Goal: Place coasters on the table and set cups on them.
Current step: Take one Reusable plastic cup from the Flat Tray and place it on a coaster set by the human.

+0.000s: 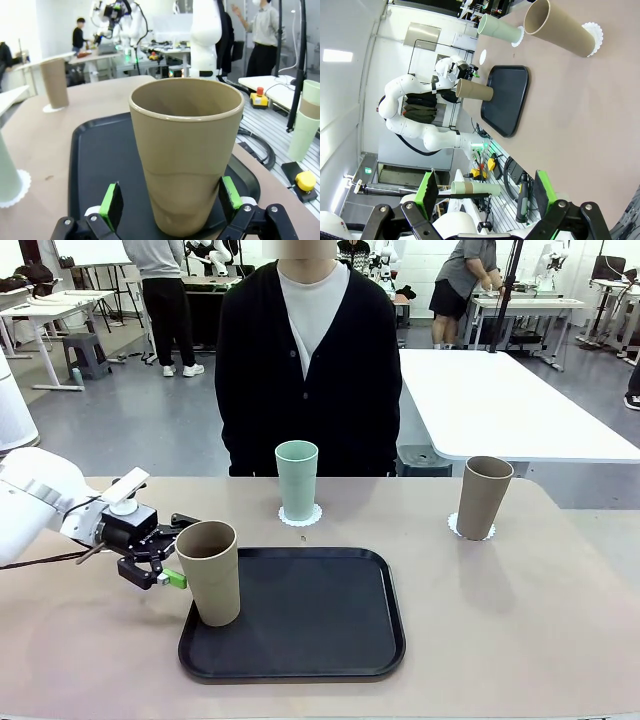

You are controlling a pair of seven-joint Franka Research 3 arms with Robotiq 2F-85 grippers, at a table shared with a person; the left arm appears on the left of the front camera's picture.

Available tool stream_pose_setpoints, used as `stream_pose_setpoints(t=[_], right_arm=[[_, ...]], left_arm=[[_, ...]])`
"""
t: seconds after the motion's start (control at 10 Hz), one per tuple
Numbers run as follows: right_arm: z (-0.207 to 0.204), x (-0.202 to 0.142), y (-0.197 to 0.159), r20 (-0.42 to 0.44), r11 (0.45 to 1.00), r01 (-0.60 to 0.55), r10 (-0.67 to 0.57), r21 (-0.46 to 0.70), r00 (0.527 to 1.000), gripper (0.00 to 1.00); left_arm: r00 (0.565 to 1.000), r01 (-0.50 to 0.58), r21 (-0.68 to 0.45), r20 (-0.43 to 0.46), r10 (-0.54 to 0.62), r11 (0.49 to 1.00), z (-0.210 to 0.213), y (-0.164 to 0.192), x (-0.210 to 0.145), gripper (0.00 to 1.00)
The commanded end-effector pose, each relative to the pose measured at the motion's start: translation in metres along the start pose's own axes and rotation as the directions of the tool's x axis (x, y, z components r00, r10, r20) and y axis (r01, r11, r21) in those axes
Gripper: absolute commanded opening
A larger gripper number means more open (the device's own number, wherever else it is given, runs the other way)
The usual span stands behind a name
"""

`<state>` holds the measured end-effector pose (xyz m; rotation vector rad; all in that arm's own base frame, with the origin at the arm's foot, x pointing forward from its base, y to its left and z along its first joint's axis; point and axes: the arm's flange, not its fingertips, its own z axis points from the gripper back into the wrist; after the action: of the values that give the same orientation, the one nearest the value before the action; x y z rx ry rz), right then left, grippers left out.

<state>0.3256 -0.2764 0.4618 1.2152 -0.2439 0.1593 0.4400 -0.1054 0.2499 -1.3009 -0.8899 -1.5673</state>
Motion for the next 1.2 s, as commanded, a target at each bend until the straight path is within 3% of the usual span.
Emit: stream_pose_setpoints(t=[0.0,1.1], right_arm=[[0.001,-0.002,0.001,-0.010,1.000,0.000,0.000,-0.007,1.000,1.00],[0.001,-0.002,0.001,-0.010,1.000,0.000,0.000,-0.007,1.000,1.00]], left_arm=[[0.999,-0.031,-0.031,0.007,0.032,0.999,-0.005,0.007,0.000,1.00],[0.998,-0.054,-0.189,0.009,0.057,0.980,-0.041,0.002,-0.022,1.00]])
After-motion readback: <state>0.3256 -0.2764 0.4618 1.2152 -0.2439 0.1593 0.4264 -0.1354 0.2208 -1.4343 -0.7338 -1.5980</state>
